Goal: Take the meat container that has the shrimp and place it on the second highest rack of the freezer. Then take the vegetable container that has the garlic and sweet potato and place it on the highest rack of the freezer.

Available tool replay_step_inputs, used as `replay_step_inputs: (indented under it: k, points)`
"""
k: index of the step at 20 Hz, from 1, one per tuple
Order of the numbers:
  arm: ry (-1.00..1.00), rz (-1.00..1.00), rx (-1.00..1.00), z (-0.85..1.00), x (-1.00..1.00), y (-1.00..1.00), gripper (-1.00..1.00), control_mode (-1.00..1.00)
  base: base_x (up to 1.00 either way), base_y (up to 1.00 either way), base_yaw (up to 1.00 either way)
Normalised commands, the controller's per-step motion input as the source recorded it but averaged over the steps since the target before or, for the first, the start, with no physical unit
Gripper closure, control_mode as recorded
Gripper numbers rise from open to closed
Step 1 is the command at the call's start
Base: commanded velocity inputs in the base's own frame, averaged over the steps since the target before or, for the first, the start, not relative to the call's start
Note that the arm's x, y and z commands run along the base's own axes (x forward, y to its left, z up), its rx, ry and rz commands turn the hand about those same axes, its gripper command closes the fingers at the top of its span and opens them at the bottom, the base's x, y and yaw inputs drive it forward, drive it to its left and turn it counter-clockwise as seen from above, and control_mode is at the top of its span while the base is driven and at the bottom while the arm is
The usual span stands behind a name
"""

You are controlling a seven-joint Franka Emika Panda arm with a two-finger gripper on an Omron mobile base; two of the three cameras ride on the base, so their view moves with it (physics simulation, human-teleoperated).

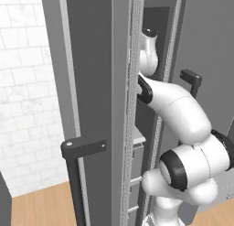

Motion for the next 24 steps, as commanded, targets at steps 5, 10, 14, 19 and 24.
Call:
replay_step_inputs:
  k: [5, 10, 14, 19, 24]
  points:
    - [-0.09, 0.00, 0.00, -0.13, 0.28, 0.24, -1.00, -1.00, 0.00, 0.00, 0.00]
    - [-0.28, 0.00, 0.00, 0.34, -0.38, -0.05, -1.00, -1.00, 0.00, 0.00, 0.00]
    - [-0.26, 0.00, 0.00, 0.66, -0.92, -0.18, -1.00, -1.00, 0.00, 0.00, 0.00]
    - [-0.20, 0.00, 0.00, 0.24, -1.00, -0.19, -1.00, -1.00, 0.00, 0.00, 0.00]
    - [-0.03, 0.00, 0.02, 0.00, -1.00, -0.42, -1.00, -1.00, 0.00, 0.00, 0.00]
